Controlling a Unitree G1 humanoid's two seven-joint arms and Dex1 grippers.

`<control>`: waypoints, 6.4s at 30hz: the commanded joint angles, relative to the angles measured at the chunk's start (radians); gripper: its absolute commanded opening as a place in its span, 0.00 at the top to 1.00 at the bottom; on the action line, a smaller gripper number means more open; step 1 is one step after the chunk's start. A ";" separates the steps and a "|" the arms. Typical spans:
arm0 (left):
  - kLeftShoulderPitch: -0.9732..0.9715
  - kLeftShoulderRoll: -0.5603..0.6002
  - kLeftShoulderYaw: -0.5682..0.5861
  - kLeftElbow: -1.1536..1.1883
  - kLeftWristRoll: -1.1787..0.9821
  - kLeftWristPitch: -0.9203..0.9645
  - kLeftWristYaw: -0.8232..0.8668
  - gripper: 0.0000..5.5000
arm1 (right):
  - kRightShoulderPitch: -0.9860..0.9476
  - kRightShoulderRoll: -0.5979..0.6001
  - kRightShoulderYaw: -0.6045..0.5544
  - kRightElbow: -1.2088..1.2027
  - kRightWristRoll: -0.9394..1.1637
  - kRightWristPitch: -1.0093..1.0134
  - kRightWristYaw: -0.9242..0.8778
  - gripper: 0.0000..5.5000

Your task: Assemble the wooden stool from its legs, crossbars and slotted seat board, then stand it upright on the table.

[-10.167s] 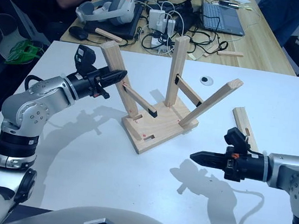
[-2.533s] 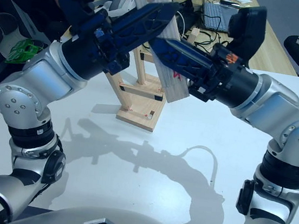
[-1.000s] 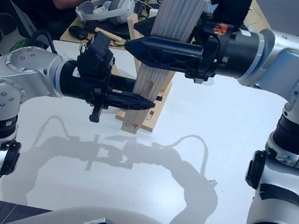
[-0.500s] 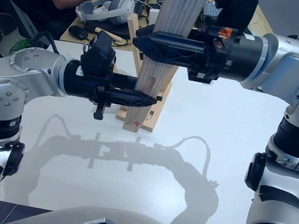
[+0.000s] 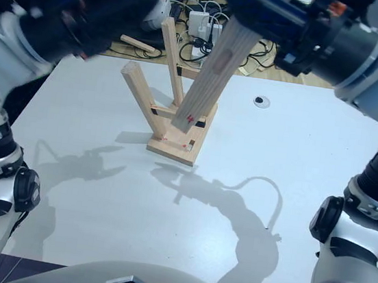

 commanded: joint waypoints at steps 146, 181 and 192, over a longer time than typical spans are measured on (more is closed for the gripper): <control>0.064 -0.356 -0.010 0.105 0.623 -0.514 0.575 0.45 | 0.430 0.505 0.305 -0.220 -0.890 0.135 -0.346 1.00; 0.001 -0.273 0.062 0.292 0.678 -0.686 0.581 0.45 | 0.139 -0.072 0.649 -0.386 -0.829 -0.132 0.303 1.00; 0.105 -0.281 0.026 0.174 0.702 -0.516 0.639 0.45 | 0.201 -0.151 0.645 -0.329 -0.981 -0.279 0.347 1.00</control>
